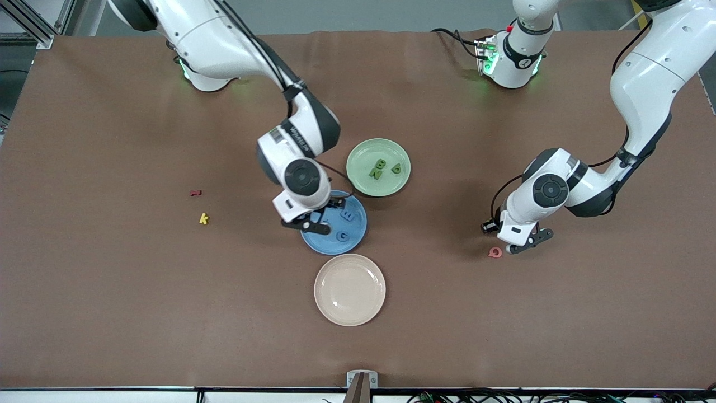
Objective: Sort letters by color into matching plates
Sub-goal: 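Withdraw the right gripper while the left gripper lifts the green n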
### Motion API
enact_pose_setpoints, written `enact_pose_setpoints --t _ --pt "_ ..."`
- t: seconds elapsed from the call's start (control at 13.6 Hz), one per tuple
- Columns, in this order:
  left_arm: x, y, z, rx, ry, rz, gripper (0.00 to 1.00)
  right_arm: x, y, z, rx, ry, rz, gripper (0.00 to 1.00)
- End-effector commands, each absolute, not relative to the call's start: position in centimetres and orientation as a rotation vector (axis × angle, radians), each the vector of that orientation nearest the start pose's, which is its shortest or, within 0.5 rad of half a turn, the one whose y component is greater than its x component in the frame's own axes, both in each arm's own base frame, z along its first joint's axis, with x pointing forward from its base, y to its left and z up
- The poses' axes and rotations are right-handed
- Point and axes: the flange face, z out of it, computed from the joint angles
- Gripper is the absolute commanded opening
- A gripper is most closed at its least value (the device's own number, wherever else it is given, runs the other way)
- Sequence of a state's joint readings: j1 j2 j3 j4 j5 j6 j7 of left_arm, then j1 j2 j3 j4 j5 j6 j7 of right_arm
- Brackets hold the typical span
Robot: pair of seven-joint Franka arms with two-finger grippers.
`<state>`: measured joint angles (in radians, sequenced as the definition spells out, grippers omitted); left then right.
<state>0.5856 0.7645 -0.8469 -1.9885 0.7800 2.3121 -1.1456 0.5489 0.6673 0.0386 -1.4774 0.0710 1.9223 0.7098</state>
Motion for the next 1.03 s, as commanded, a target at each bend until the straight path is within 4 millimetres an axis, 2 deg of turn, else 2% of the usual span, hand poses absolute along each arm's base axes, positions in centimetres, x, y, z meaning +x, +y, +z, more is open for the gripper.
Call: enact_pose_setpoints --t 0.0,0.15,0.37,0.44,0.59,0.74,0.88,0.96 --pt "56.6 -14.1 18.3 -3.047 -0.670 0.080 0.53 59.7 31.5 30.6 -3.188 0.104 0.408 1.00" --pt "56.6 -14.1 18.3 -3.047 -0.672 0.083 0.52 61.4 26.4 32.8 -3.222 -0.017 0.424 1.00" --pt "56.4 -14.2 18.2 -3.046 -0.667 0.088 0.47 63.3 18.5 36.9 -3.238 -0.128 0.419 1.00" --pt "56.5 -14.1 18.2 -3.045 -0.667 0.086 0.43 63.7 15.9 38.1 -3.248 -0.137 0.418 1.00" --pt "56.4 -14.2 18.2 -3.046 -0.667 0.088 0.25 63.9 11.6 40.6 -3.246 -0.062 0.414 1.00" --pt "56.5 -14.1 18.2 -3.043 -0.671 0.087 0.06 63.6 8.9 43.2 -3.245 0.010 0.389 1.00" --pt "56.5 -14.2 18.4 -3.042 -0.669 0.084 0.01 63.1 6.0 45.9 -3.241 0.081 0.366 1.00" --pt "56.5 -14.7 19.0 -3.048 -0.659 0.071 0.01 62.7 5.3 47.0 -3.240 0.101 0.364 1.00"
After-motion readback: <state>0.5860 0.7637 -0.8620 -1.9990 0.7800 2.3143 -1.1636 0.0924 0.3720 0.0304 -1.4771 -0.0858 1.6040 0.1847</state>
